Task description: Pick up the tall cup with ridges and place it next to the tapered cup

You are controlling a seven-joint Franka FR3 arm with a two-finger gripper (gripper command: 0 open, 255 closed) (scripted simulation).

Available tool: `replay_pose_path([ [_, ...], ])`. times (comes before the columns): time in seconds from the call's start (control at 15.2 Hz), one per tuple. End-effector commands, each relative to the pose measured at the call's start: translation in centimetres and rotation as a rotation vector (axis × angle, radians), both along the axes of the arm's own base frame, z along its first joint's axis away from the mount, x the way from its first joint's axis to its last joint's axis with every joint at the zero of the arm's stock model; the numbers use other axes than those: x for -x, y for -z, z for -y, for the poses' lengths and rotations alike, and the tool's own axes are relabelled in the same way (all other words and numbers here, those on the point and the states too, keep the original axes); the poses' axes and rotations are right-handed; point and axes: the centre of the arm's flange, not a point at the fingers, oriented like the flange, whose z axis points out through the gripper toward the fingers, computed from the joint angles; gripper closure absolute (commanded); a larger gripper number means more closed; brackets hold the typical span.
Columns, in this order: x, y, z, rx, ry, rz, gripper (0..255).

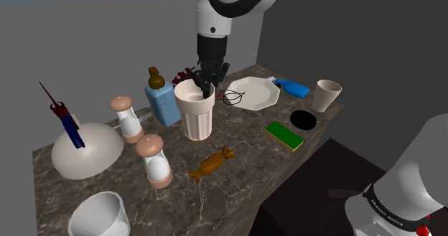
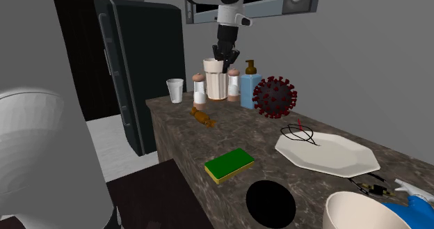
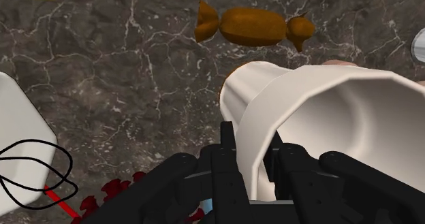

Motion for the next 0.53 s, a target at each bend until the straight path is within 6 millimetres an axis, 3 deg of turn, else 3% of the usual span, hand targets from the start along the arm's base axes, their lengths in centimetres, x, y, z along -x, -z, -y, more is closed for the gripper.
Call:
replay_pose_path([
  [0.0,0.0,-1.1,-0.1,0.0,0.0,0.0,255],
  [0.46,0.0,-4.8,-0.1,0.0,0.0,0.0,255],
])
